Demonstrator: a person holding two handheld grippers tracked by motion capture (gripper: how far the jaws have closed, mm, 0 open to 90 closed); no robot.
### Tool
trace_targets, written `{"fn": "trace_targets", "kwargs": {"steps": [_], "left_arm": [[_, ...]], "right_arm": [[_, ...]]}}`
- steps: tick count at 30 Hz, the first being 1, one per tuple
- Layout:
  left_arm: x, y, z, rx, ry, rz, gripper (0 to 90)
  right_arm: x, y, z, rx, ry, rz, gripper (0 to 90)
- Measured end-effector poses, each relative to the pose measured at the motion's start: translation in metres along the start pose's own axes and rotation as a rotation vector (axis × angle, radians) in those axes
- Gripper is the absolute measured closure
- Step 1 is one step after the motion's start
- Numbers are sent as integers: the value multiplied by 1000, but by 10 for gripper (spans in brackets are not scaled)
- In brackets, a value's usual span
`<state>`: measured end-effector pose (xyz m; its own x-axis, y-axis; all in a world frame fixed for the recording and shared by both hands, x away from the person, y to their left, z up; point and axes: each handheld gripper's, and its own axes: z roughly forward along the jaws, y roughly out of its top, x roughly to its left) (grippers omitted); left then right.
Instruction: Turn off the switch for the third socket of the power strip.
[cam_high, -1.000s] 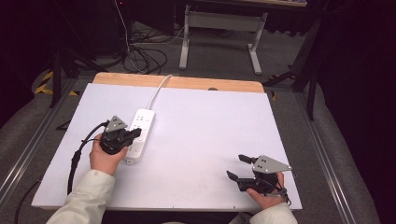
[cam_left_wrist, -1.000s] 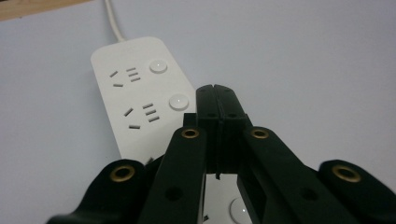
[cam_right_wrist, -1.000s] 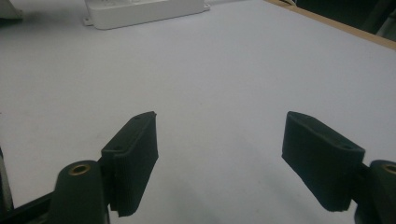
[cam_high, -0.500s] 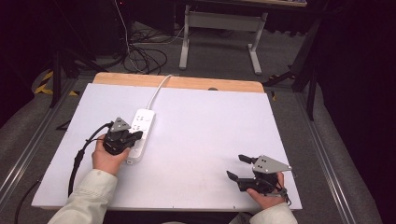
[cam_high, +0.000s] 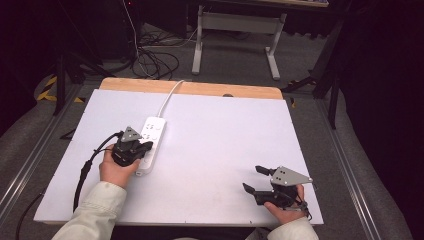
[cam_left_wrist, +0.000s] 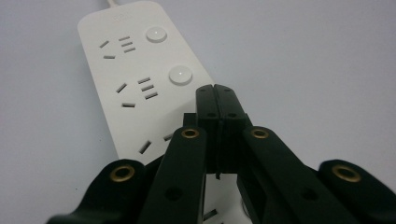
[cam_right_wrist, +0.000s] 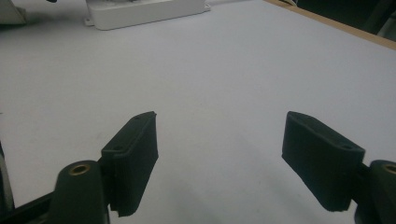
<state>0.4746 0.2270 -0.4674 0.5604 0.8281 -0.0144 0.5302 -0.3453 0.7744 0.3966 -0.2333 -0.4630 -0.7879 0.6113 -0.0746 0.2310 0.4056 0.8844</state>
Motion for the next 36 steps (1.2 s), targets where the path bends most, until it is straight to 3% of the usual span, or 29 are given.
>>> {"fn": "trace_targets", "kwargs": {"steps": [3,4,7,8,15,23,26,32,36], "left_arm": [[-1,-1,1,2,13,13,899],[-2,-2,1,4,3,-2,899],[-1,-2,1,11,14,5,899],[-1,-2,1,7,4,-16,899],[-2,-2,1,10,14,-14,900],[-4,-1,1,17,20,-39,900],[-5,0,1,21,31,-28,900],[-5,0,1,21,31,-22,900],[-3,0,1,25,13,-44,900]], "right_arm": [[0,0,0,0,0,1,272],[0,0,0,0,0,1,272],[0,0,0,-1,0,0,272],[0,0,0,-1,-1,0,272],[0,0,0,-1,-1,-1,272],[0,0,-1,-7,4,9,272],[0,0,-1,-7,5,10,272],[0,0,-1,-10,7,10,272],[0,0,-1,-10,8,10,272]]}}
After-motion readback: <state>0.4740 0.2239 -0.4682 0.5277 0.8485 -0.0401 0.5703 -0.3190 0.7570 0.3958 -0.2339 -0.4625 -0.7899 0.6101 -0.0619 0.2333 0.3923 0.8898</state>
